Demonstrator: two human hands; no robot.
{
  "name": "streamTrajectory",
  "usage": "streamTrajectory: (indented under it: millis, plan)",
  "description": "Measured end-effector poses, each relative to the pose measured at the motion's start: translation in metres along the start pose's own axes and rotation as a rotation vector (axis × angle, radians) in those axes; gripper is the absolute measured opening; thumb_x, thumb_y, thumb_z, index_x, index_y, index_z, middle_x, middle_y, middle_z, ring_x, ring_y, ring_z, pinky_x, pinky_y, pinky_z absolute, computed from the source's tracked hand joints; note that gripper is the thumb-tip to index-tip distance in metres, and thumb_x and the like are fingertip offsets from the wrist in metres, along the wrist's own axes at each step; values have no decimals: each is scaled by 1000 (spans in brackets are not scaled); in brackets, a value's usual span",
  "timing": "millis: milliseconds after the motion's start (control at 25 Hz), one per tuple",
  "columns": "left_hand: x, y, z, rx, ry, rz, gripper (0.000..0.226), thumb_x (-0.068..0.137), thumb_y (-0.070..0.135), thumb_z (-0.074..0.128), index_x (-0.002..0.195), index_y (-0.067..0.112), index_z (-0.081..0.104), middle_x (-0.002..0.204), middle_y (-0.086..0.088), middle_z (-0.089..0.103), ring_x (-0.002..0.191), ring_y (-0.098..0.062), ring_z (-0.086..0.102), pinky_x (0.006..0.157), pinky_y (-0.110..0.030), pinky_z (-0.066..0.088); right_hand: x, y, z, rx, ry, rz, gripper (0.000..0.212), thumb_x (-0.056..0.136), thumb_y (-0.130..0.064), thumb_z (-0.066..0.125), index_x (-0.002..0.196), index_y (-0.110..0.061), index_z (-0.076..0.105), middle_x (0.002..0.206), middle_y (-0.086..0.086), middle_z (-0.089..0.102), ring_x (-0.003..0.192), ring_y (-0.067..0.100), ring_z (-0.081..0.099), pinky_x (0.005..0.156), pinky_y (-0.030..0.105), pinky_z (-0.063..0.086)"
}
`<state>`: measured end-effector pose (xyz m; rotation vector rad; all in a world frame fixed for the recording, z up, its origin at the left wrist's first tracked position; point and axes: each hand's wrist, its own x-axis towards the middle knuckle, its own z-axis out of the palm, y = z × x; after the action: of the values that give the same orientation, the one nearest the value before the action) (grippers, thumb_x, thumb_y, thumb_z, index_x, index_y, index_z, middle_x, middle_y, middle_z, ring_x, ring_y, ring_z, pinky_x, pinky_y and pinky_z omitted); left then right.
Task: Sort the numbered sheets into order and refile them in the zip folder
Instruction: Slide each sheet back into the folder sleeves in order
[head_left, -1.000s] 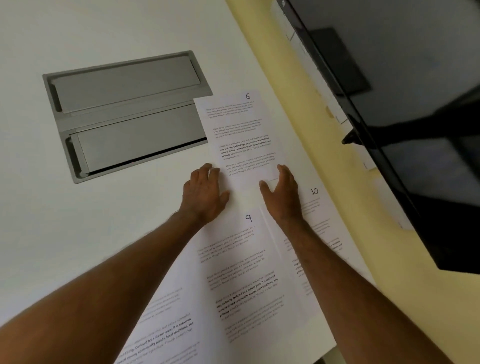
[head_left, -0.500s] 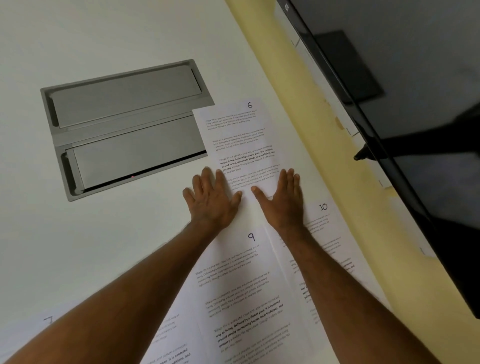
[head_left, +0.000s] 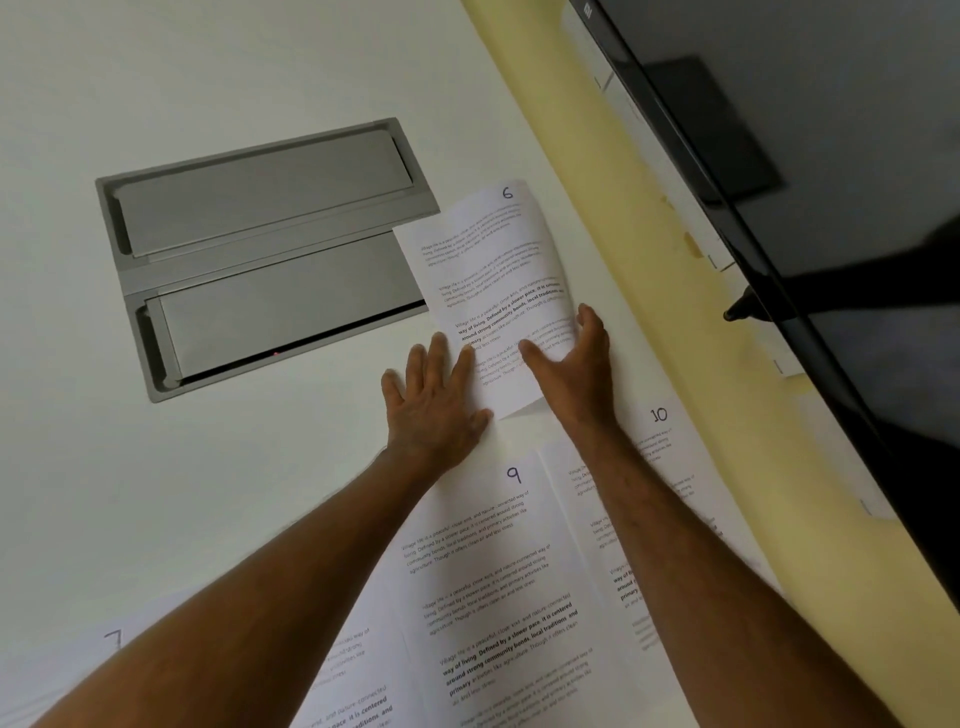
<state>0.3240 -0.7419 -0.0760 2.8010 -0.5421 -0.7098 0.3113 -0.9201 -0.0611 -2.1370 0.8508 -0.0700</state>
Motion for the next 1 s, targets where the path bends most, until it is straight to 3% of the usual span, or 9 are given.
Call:
streamTrajectory:
  millis: [120, 200, 400, 520, 680, 760, 840, 920, 1000]
  plan:
    - [0, -3, -2, 4, -12, 17, 85, 101, 60, 44, 163, 28, -3, 170, -6, -17, 157, -32, -13, 124, -59, 4, 10, -11, -2, 374, -41, 213, 92, 84, -36, 83, 156, -17, 29, 147, 2, 49, 118, 13, 58, 80, 16, 46]
    - [0, -7, -4, -4, -29, 38, 85, 101, 56, 47, 163, 26, -3, 170, -6, -17, 157, -31, -13, 124, -57, 3, 13, -14, -4, 590, -38, 323, 77, 83, -32, 84, 146, -14, 43, 133, 0, 61, 98, 9, 66, 66, 17, 52]
    - [-4, -23, -3, -82, -10, 96, 84, 99, 41, 56, 164, 23, 5, 172, -5, -6, 158, -30, -5, 125, -53, 6, 8, 5, -6, 436, 61, 273, 25, 84, -21, 79, 104, -11, 69, 100, 2, 75, 90, 22, 73, 68, 30, 57]
    - [-12, -29, -7, -334, 80, 64, 78, 96, 34, 62, 161, 17, 22, 169, -8, 22, 154, -30, 21, 124, -45, 20, -5, 7, -11, 404, 50, 270, 7, 87, -18, 77, 89, -15, 71, 91, 0, 75, 85, 22, 73, 68, 30, 57]
    - [-30, -43, -19, -800, 150, -113, 71, 97, 42, 65, 155, 13, 36, 155, -7, 47, 139, -29, 47, 115, -44, 39, -32, 1, -13, 526, 6, 409, 8, 88, -16, 79, 94, -20, 74, 96, 4, 77, 87, 25, 74, 68, 33, 59]
    - [-46, -53, -27, -1098, 110, -311, 71, 97, 37, 68, 156, 17, 34, 150, -7, 51, 130, -28, 55, 110, -46, 46, -54, -3, -13, 578, -26, 461, 9, 87, -18, 80, 94, -19, 74, 97, 6, 78, 84, 25, 73, 66, 33, 58]
    - [-64, -68, -33, -1360, 49, -458, 63, 97, 32, 71, 150, 16, 42, 141, -8, 56, 114, -24, 63, 92, -42, 58, -80, -7, -10, 616, -57, 498, 12, 86, -19, 81, 95, -18, 73, 98, 6, 77, 83, 24, 72, 65, 32, 58]
    - [-85, -89, -33, -1483, -32, -508, 44, 97, 26, 71, 136, 10, 58, 130, -10, 68, 101, -21, 70, 72, -34, 61, -109, -11, -5, 648, -95, 532, 16, 85, -21, 83, 97, -17, 73, 99, 6, 77, 85, 22, 72, 70, 33, 58]
    - [-112, -109, -32, -1504, -105, -503, 26, 99, 19, 67, 122, 7, 69, 115, -11, 76, 96, -23, 75, 73, -34, 62, -141, -16, 3, 645, -140, 549, 18, 85, -22, 83, 98, -18, 72, 100, 5, 77, 88, 22, 71, 76, 35, 58]
